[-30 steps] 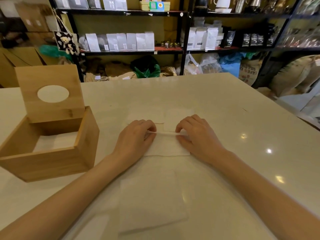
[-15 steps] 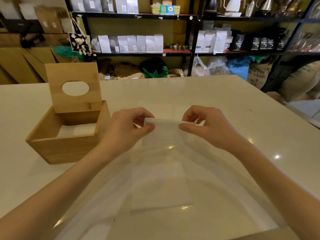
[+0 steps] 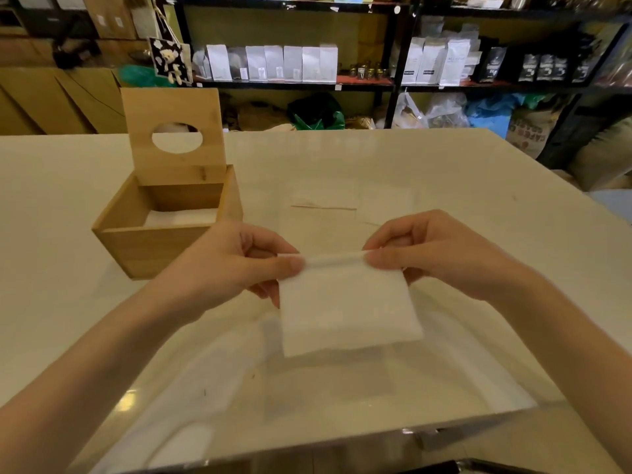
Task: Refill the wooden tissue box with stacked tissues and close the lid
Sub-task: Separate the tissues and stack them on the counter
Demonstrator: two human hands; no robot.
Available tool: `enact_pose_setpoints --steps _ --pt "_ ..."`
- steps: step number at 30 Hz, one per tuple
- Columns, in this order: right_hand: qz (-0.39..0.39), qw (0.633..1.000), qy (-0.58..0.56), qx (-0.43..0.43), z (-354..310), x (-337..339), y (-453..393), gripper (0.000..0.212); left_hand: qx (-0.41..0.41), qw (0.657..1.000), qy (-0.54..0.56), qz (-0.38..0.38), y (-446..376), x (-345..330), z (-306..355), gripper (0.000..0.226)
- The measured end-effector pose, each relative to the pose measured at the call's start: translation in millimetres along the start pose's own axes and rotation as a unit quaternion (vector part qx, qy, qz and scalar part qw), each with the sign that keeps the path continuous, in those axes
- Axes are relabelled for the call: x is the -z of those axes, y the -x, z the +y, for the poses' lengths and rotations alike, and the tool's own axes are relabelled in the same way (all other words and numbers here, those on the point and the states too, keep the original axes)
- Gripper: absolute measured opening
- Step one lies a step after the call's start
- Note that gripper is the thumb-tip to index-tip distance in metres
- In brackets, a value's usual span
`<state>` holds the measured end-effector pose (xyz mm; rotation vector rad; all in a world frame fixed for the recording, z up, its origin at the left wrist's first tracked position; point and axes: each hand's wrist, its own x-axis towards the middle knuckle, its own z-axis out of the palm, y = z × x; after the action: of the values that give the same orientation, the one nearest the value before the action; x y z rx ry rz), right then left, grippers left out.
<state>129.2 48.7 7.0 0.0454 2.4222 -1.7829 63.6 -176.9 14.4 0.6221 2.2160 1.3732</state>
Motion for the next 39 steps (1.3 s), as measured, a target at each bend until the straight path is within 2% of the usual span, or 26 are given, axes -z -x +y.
enact_pose_setpoints --steps 6,11,21,24,28,32,39 --pt "-0.009 0.997 0.02 -0.072 26 -15 -3 0.006 0.067 0.997 -0.037 -0.015 -7 -13 -29 0.012" --pt "0.025 0.994 0.074 -0.077 31 -16 -7 0.008 0.046 0.995 -0.086 0.018 -12 -17 -38 0.011" --pt "0.048 0.978 0.196 -0.051 31 -14 -9 0.006 0.005 0.99 -0.142 0.017 -17 -20 -41 0.009" --pt "0.056 0.956 0.286 -0.023 33 -16 -10 0.003 -0.026 0.97 -0.242 0.004 -18 -19 -39 0.003" --pt "0.066 0.922 0.382 0.011 28 -12 -10 0.018 -0.059 0.927 -0.369 -0.023 -24 -18 -31 0.031" --pt "0.094 0.925 0.365 0.048 17 -6 -8 0.02 -0.122 0.916 -0.381 -0.027 -36 -17 -13 0.031" --pt "0.194 0.927 0.315 0.063 15 20 -10 0.01 -0.172 0.926 -0.337 -0.003 -78 -30 9 0.026"
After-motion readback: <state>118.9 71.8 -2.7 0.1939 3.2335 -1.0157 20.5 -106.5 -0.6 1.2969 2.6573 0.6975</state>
